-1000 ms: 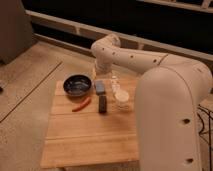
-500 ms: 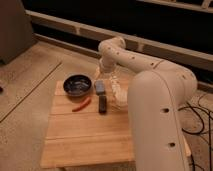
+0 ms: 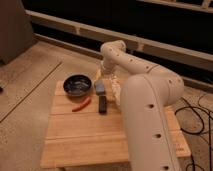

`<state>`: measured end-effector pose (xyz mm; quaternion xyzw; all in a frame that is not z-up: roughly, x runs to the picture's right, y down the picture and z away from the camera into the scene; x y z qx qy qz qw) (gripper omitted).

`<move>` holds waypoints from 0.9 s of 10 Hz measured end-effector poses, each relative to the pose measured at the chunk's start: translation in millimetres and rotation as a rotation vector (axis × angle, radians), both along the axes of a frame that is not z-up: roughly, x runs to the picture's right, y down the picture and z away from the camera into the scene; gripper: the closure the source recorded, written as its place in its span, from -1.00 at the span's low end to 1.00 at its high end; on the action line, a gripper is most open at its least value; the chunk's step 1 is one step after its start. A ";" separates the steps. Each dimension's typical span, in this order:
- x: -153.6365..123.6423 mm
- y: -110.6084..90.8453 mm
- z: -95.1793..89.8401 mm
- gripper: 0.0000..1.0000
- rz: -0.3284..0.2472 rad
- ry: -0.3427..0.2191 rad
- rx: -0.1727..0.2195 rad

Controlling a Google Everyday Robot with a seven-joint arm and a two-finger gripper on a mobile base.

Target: Wipe the white sponge on the table

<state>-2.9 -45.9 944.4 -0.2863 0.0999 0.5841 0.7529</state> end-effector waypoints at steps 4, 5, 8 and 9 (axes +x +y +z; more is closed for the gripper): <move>7.4 11.4 20.1 -0.30 -0.046 0.010 -0.041; 6.1 4.3 26.3 -0.30 -0.071 0.002 -0.002; -17.4 -0.5 35.1 -0.30 -0.143 -0.078 0.083; -25.4 6.1 34.7 -0.30 -0.152 -0.110 0.081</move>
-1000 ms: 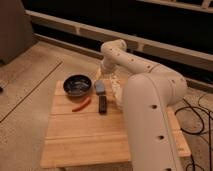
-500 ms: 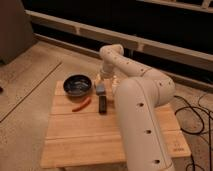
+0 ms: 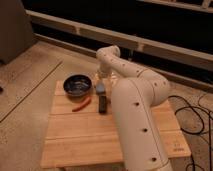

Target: Wipe the white sponge on the table

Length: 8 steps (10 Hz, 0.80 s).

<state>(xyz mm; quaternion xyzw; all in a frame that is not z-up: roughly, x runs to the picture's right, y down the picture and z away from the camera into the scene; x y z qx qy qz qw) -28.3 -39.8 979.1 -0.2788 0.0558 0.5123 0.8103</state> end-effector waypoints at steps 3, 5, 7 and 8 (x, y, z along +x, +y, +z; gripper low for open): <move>-2.5 4.5 -0.9 -0.30 -0.001 -0.013 -0.009; -1.7 4.2 -1.0 -0.30 -0.004 -0.010 -0.009; 5.7 8.8 3.0 -0.30 0.003 0.028 -0.020; 9.9 11.4 5.4 -0.30 0.027 0.041 -0.021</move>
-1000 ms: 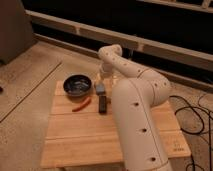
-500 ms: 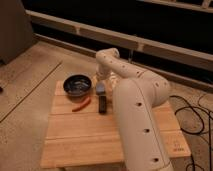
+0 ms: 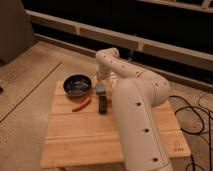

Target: Wipe the white sponge on the table

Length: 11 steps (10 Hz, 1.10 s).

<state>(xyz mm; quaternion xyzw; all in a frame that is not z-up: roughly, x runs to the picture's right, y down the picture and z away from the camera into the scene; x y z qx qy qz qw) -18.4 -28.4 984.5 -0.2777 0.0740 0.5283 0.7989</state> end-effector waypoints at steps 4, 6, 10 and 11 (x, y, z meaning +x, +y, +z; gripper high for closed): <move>7.3 0.4 0.6 -0.30 0.100 0.009 0.030; 7.9 9.5 1.6 -0.30 0.109 0.007 0.016; 3.3 33.8 12.1 -0.30 0.105 -0.014 -0.047; 3.7 36.6 15.5 -0.24 0.104 -0.018 -0.055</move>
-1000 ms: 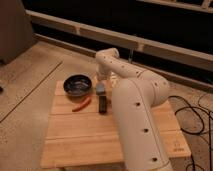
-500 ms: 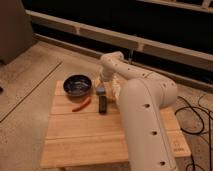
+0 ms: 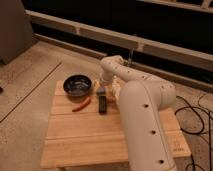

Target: Wipe the white sponge on the table

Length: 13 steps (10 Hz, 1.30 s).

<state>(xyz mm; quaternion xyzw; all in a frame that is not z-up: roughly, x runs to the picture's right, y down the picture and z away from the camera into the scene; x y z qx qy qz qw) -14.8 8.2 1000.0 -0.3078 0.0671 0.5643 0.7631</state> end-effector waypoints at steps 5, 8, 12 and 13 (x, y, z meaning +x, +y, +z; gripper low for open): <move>2.2 -2.3 6.5 0.76 0.016 -0.025 0.022; 6.6 1.2 8.8 1.00 0.038 -0.030 0.020; -0.3 -0.3 -6.5 1.00 0.041 -0.023 -0.005; -7.7 3.7 -9.6 1.00 0.042 -0.030 -0.020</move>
